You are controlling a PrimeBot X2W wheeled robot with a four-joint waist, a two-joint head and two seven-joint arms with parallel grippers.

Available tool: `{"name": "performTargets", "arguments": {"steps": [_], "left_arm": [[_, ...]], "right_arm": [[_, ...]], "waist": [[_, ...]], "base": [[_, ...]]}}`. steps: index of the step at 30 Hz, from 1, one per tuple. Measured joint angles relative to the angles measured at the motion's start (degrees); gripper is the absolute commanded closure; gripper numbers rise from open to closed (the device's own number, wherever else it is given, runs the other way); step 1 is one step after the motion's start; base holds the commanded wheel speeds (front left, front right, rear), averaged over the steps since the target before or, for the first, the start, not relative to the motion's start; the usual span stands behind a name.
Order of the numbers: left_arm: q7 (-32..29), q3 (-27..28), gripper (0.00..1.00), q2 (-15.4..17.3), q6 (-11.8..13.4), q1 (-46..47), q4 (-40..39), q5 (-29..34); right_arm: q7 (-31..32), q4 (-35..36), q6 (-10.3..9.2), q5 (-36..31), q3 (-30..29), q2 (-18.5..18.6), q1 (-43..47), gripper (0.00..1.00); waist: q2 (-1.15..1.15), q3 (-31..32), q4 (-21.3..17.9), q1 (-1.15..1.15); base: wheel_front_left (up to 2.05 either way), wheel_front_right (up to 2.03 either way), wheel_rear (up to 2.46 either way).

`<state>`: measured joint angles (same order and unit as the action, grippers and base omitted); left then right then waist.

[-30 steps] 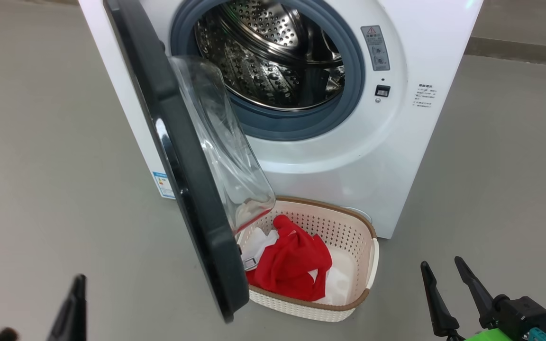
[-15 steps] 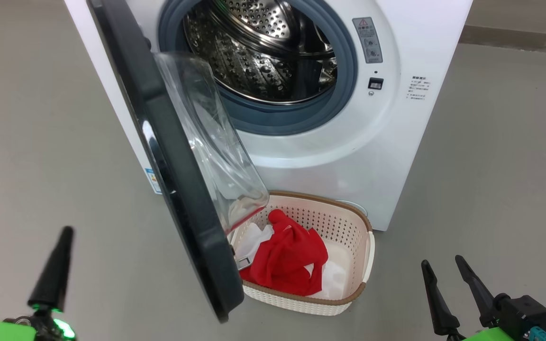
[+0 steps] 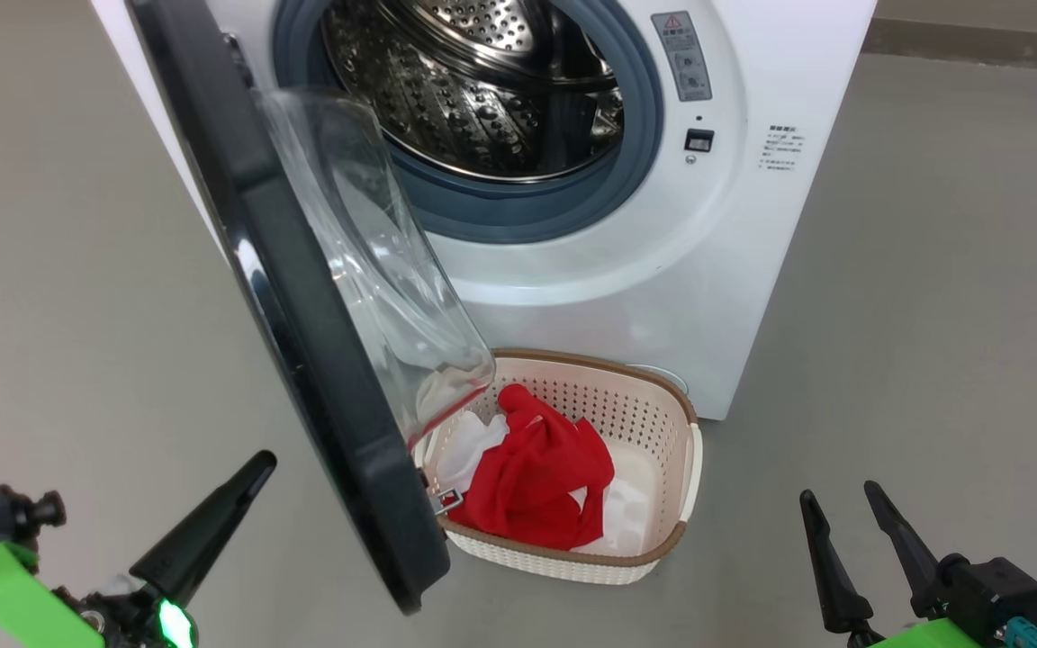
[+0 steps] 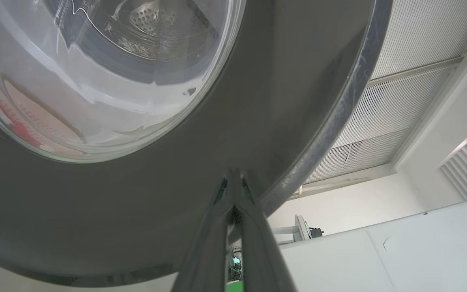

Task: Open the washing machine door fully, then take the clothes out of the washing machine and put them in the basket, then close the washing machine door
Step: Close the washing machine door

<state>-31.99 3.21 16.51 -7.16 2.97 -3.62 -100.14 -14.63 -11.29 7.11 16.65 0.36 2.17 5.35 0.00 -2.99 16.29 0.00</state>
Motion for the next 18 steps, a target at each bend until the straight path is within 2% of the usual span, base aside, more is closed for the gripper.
{"name": "performTargets", "arguments": {"steps": [9,18], "left_arm": [[-5.78,2.6,1.0,-3.9,0.0,2.61,0.48,3.56],[-7.6,4.55,1.0,-7.4,0.0,5.89,1.75,5.82]], "right_arm": [[0.0,0.09,0.0,-0.07,0.02,0.01,-1.15,0.0],[0.0,0.14,0.0,-0.07,0.05,0.02,-1.69,0.0]], "waist": [[0.0,-1.21,-1.43,0.0],[0.0,-2.4,-3.37,0.0]], "base": [[0.0,0.0,0.0],[0.0,0.0,0.0]]}}
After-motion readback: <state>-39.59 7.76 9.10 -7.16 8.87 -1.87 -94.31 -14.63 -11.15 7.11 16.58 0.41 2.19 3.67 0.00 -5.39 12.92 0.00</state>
